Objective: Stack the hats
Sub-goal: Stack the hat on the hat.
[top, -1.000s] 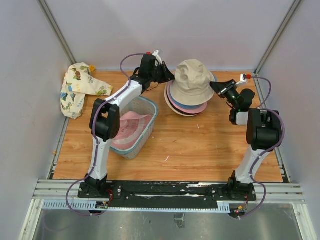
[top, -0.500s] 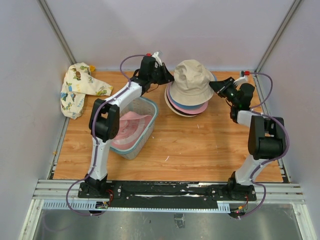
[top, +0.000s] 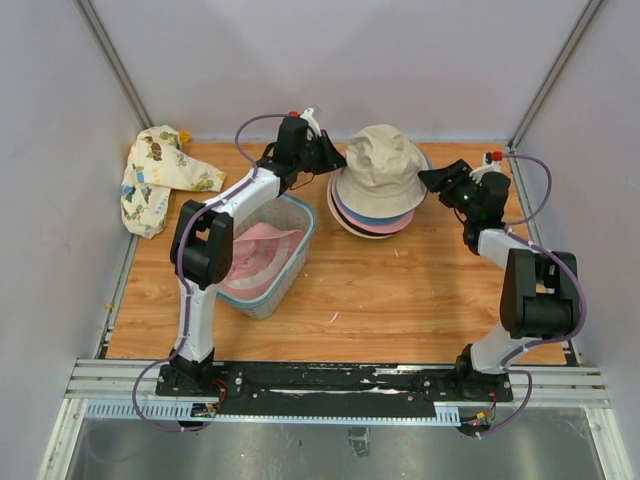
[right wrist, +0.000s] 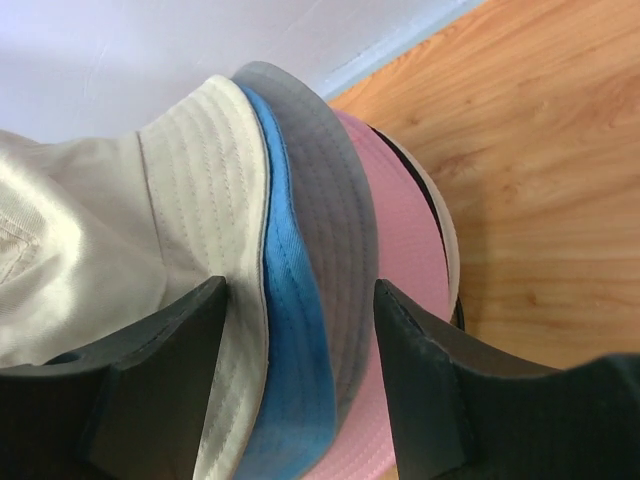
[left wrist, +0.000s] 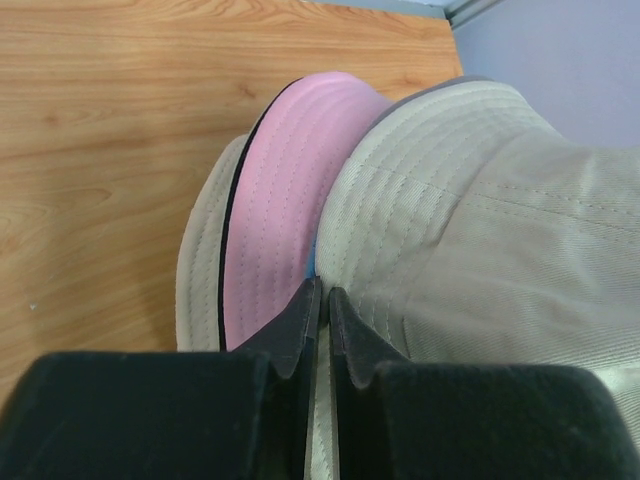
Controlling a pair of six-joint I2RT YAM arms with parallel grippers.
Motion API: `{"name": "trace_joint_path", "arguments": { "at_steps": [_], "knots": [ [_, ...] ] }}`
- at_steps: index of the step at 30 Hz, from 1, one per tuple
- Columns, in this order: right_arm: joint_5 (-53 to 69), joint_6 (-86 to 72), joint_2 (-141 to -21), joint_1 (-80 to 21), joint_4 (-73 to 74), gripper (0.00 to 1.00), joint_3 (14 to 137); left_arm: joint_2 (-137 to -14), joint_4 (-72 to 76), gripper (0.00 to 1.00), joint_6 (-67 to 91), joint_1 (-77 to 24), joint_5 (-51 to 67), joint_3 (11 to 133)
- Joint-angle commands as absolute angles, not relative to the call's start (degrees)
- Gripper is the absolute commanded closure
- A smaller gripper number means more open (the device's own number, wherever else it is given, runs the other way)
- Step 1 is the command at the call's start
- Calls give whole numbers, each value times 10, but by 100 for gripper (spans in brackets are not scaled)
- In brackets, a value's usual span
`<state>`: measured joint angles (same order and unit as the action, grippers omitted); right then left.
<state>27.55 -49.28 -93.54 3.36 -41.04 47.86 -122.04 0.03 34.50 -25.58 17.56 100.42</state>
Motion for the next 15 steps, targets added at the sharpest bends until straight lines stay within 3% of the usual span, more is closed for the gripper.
{"name": "trace_joint_path", "arguments": {
  "at_steps": [1, 15],
  "knots": [
    [267, -450, -914, 34, -280, 38, 433, -1217, -84, 90, 339, -258, 175, 964],
    [192, -417, -758, 42, -190, 31, 411, -1162, -49, 62, 356, -244, 172, 920]
  ]
}}
